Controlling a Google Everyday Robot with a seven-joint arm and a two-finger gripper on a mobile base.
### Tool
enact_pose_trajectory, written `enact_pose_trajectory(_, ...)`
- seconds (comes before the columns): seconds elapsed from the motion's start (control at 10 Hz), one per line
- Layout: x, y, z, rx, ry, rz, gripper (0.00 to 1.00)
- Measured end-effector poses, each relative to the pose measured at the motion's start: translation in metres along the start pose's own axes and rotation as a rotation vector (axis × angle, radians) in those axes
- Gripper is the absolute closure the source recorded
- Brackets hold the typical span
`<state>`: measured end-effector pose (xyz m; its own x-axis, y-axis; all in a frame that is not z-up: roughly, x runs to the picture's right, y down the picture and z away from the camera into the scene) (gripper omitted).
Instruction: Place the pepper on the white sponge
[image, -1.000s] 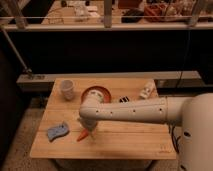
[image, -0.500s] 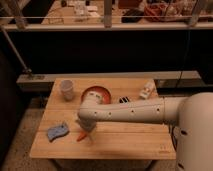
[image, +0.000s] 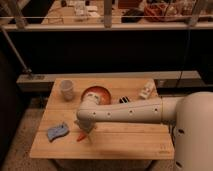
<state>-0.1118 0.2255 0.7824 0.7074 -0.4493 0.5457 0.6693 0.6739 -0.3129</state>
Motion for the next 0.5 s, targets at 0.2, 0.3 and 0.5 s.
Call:
enact_pose_trajectory(0.2,-0.0033,-0.0007,0.0025,0.001,-0.004,-0.007,0.20)
enact_pose_trajectory(0.3,-0.0053,-0.0016,0.0033,0.000,-0.005,-0.013,0.20)
enact_pose_trajectory(0.5,-0.0077,-0.0025,0.0043,-0.001,-0.007,-0.021,0.25)
